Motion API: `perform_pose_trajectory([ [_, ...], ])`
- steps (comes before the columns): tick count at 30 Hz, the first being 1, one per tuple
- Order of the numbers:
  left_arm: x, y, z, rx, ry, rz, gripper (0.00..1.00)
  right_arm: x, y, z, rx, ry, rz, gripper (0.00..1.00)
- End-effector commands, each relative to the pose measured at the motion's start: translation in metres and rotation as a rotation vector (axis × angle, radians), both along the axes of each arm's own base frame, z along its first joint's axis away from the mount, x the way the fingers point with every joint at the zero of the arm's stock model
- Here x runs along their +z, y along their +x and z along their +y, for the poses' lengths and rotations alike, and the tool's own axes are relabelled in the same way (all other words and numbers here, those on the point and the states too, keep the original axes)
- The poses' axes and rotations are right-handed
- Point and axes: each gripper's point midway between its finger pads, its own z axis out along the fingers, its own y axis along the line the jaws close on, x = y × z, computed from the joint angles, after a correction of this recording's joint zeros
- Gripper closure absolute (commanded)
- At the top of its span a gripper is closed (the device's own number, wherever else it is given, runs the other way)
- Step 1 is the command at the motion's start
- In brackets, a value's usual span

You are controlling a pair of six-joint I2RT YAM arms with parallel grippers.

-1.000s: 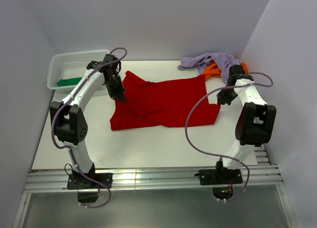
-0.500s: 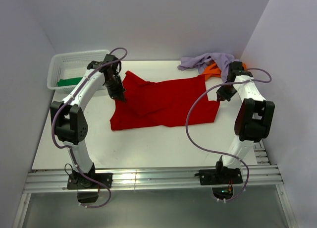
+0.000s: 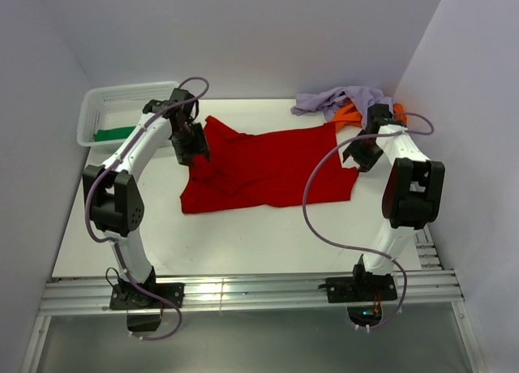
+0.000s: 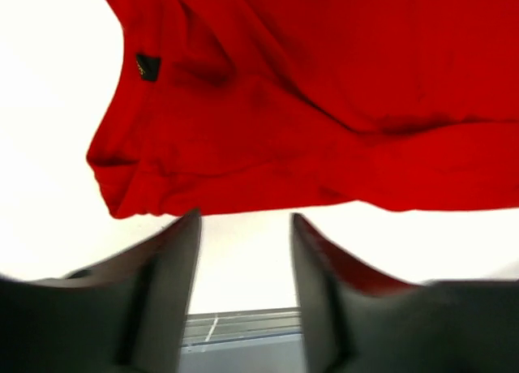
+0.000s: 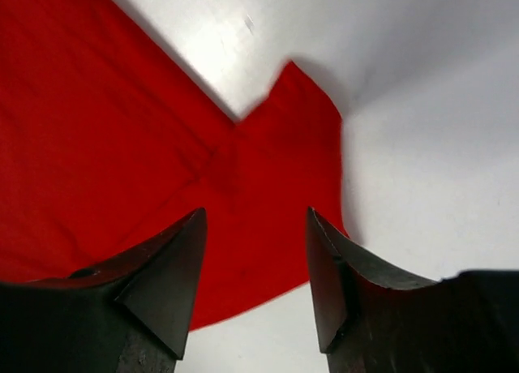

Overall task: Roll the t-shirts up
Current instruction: Fold the tshirt

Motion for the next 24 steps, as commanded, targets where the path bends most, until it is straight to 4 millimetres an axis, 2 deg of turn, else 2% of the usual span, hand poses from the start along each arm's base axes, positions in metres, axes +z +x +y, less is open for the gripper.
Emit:
perform_pose_trajectory([
  [1,0.014,0.022,0.005,0.012,0.018,-0.081,0.38,0.013,-0.02,-0.001,-0.012,0.005,-0.057,0.41],
  [2,0.015,0.023,0.006,0.016,0.018,-0.084,0.36,0.012,-0.026,0.001,-0.013,0.011,-0.06,0.41],
  [3,0.016,0.023,0.008,0.019,0.014,-0.081,0.35,0.009,-0.041,0.003,-0.017,0.021,-0.05,0.41],
  [5,0.019,0.023,0.012,0.031,0.011,-0.087,0.32,0.009,-0.053,0.01,-0.025,0.053,-0.063,0.43],
  [6,0.02,0.021,0.013,0.032,0.012,-0.088,0.32,-0.003,-0.066,0.014,-0.037,0.069,-0.03,0.44],
  [8,0.02,0.011,0.016,0.04,0.014,-0.084,0.31,-0.005,-0.074,0.017,-0.046,0.079,-0.049,0.46],
  [9,0.019,0.007,0.017,0.042,0.007,-0.08,0.31,-0.016,-0.085,0.019,-0.061,0.087,-0.026,0.46],
  [12,0.012,-0.013,0.021,0.049,-0.015,-0.06,0.31,-0.027,-0.093,0.024,-0.075,0.11,-0.02,0.48],
  [15,-0.008,-0.038,0.028,0.06,-0.033,0.003,0.31,-0.038,-0.097,0.025,-0.093,0.118,-0.009,0.49],
  [19,-0.014,-0.057,0.036,0.085,-0.066,0.011,0.31,-0.04,-0.092,0.02,-0.124,0.097,-0.051,0.5],
  [21,-0.017,-0.062,0.035,0.092,-0.096,0.01,0.32,-0.041,-0.087,0.019,-0.132,0.095,-0.061,0.52],
  [24,-0.027,-0.079,0.033,0.115,-0.14,0.031,0.33,-0.043,-0.083,0.016,-0.145,0.081,-0.066,0.52],
])
